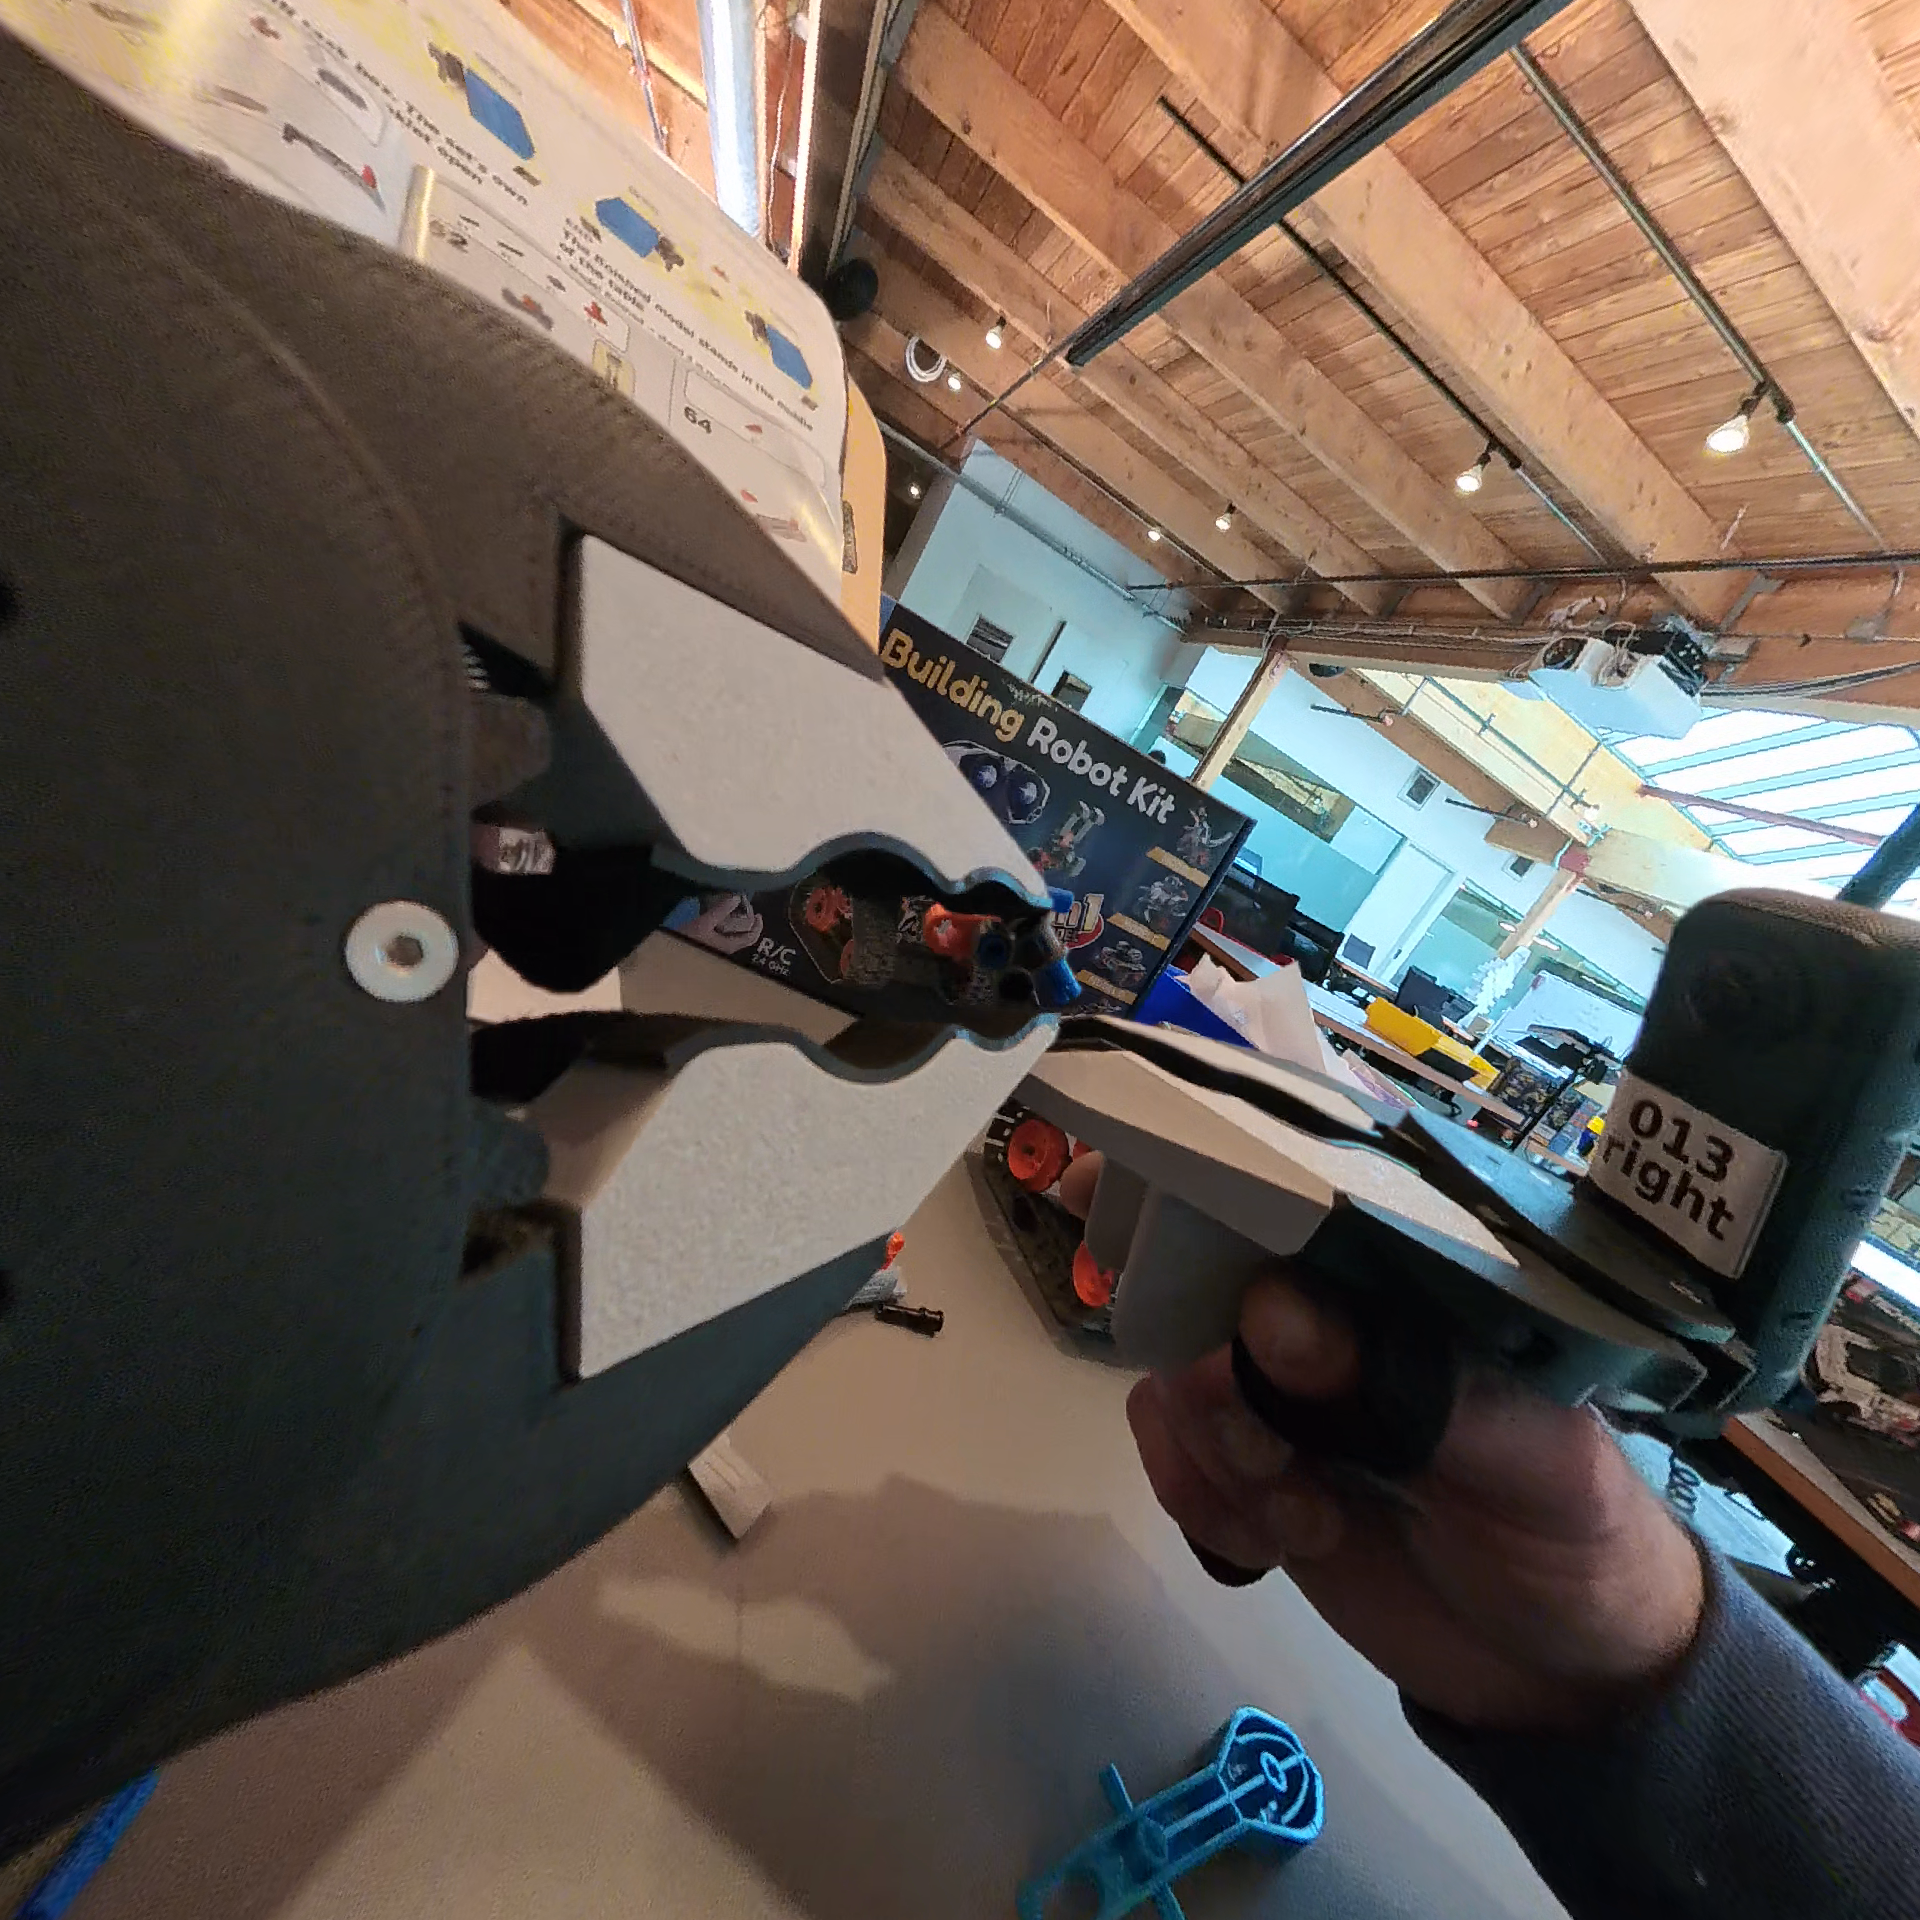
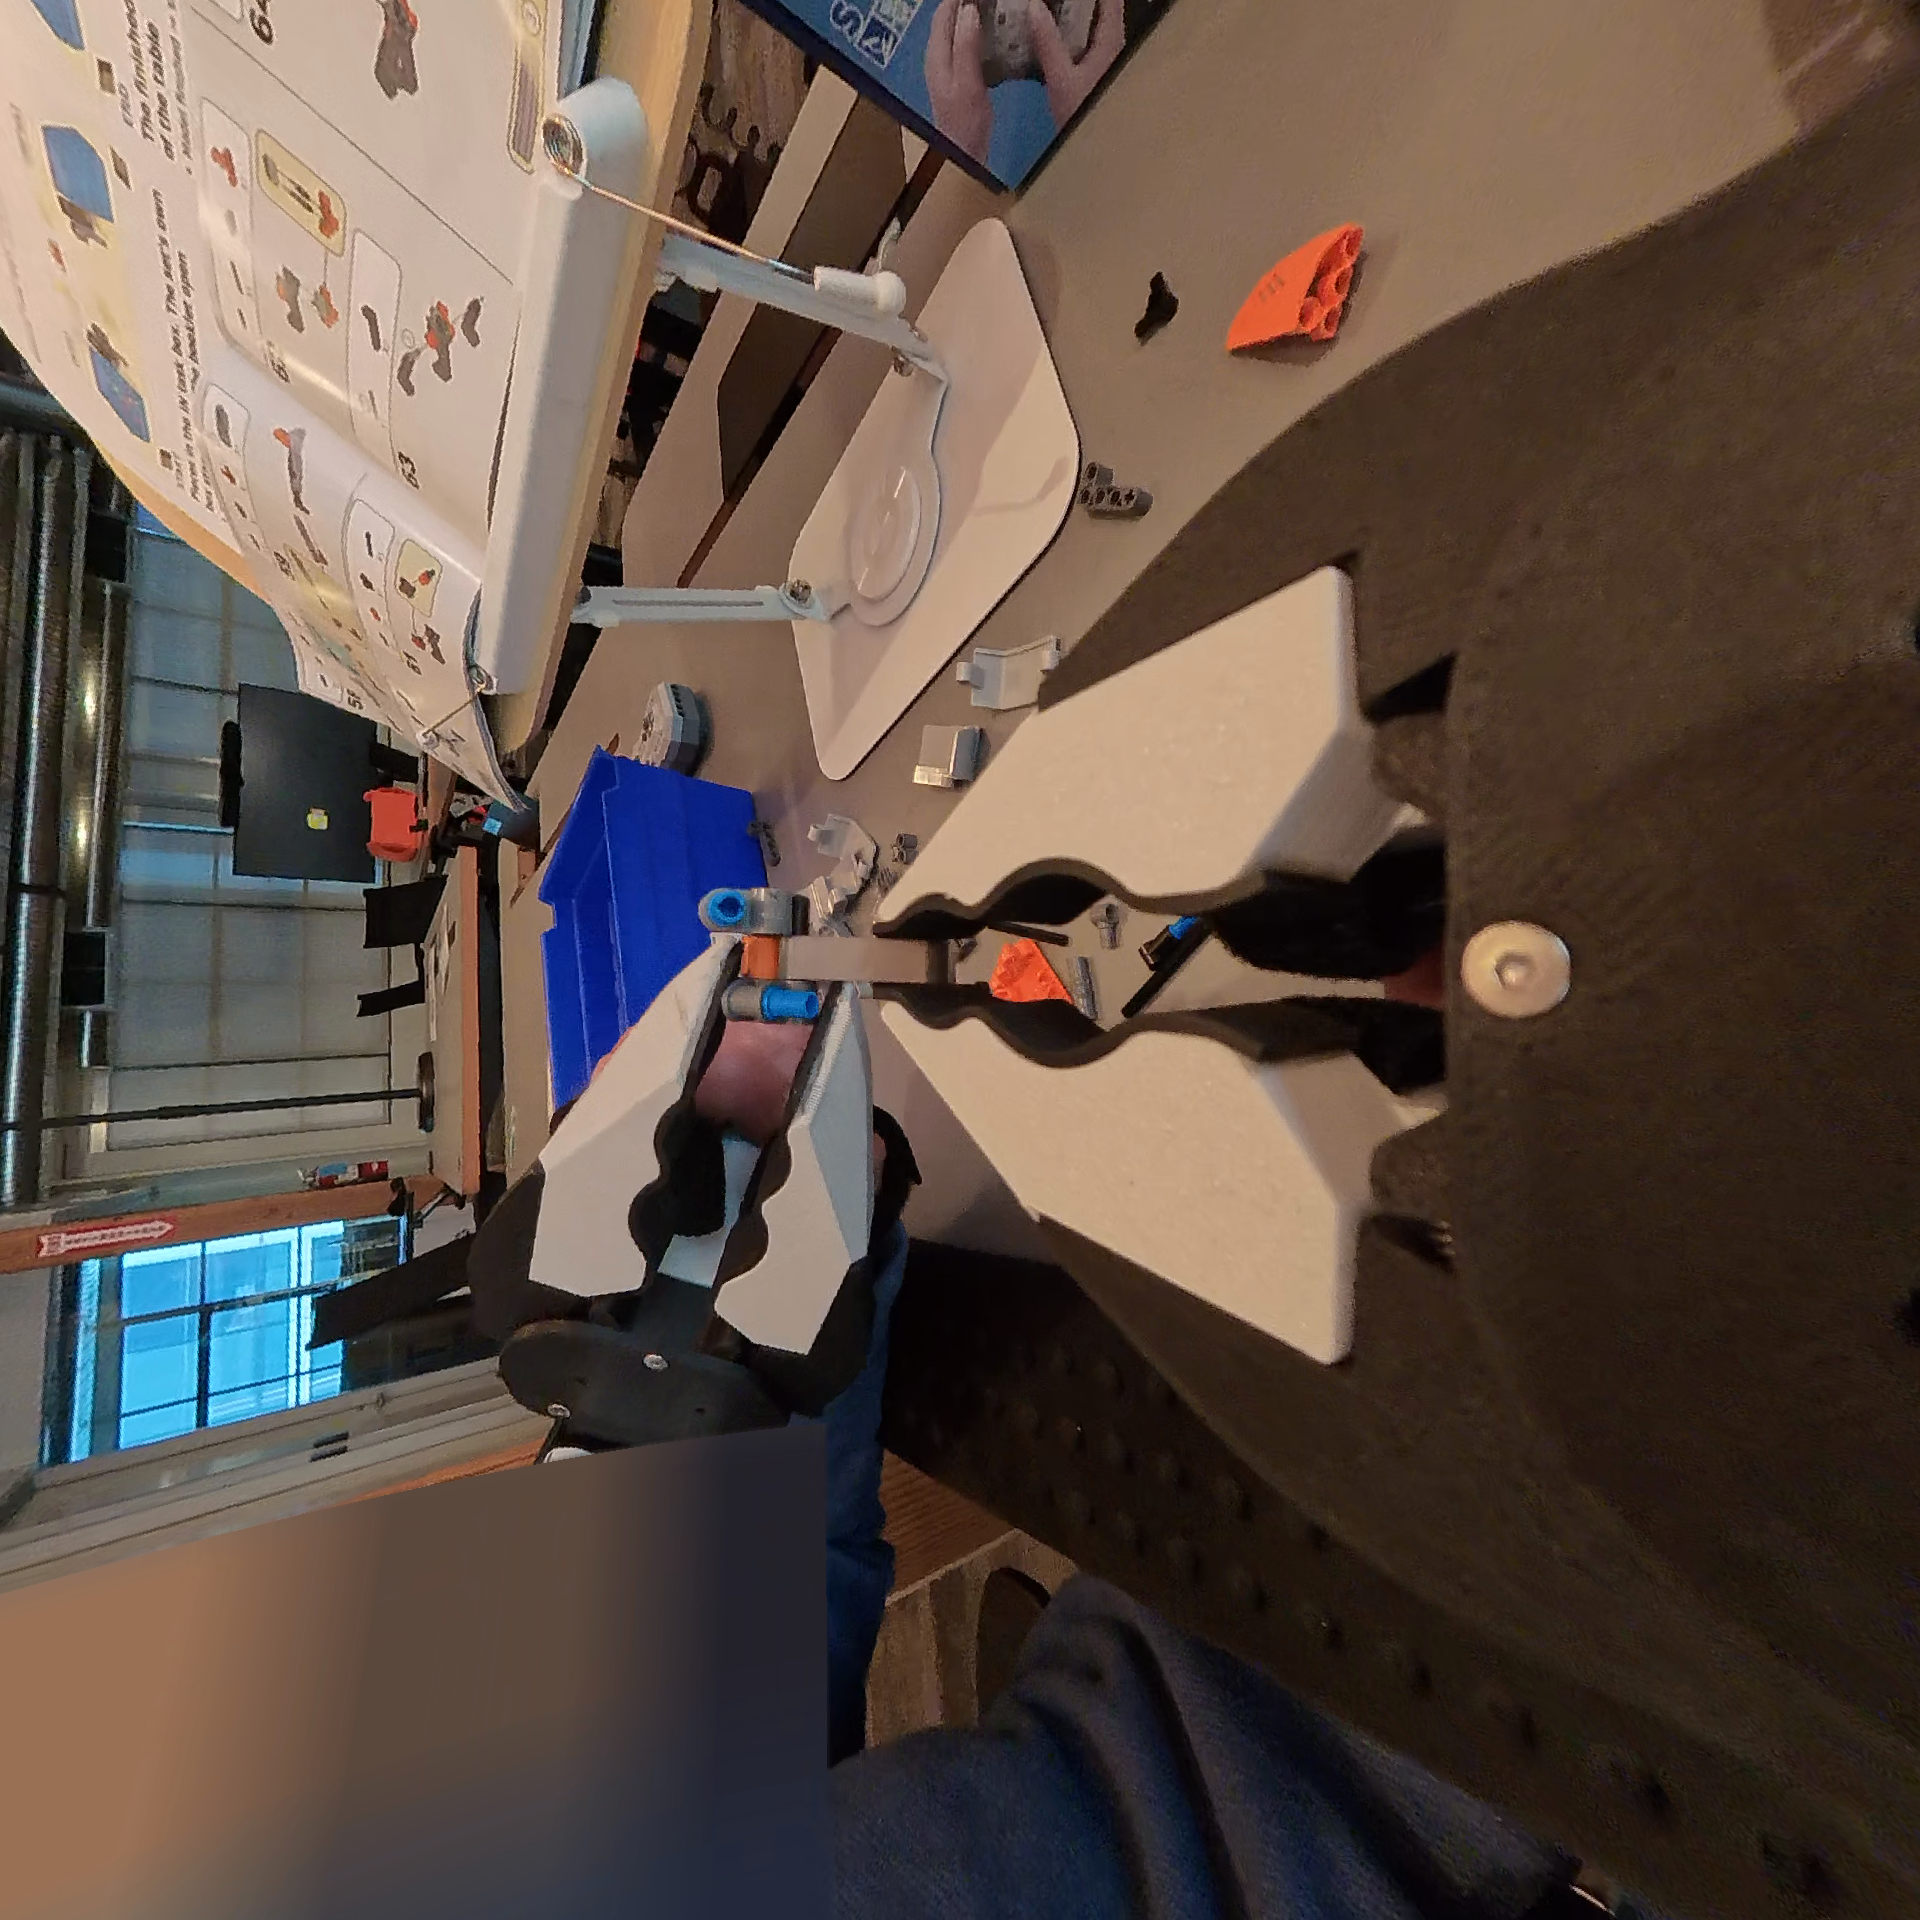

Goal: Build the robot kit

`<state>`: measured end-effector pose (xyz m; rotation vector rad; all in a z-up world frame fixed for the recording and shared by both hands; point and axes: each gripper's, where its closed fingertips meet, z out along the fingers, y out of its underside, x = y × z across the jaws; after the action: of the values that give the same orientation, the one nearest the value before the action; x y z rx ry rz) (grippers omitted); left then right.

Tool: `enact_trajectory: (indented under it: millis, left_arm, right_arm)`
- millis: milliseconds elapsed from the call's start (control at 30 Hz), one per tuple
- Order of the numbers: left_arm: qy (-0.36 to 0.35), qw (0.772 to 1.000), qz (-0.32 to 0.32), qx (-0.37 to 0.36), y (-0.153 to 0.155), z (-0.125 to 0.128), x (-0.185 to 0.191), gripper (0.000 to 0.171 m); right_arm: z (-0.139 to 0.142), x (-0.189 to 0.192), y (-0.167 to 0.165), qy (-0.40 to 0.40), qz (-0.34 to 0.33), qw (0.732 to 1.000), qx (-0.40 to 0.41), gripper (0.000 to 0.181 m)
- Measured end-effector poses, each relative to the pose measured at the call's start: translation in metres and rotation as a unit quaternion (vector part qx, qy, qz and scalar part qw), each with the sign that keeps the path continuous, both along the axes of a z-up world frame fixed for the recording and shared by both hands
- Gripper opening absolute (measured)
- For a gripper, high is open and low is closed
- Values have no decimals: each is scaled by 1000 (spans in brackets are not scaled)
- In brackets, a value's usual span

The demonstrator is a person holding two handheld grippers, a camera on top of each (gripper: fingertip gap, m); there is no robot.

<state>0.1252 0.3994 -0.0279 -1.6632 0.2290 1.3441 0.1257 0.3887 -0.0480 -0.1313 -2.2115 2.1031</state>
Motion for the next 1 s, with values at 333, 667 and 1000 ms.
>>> enact_trajectory:
  millis: [333,667,1000]
  left_arm:
    - [-156,978,-35,130,-5,12,-5,13]
    - [-225,954,-96,175,-11,18,-5,13]
    - [-396,824,-243,325,-28,39,-2,12]
  right_arm:
    - [13,-5,-2,95,-85,992,-10,6]
    - [20,-2,-8,146,-113,983,-11,9]
    - [40,0,-23,313,-211,926,26,9]
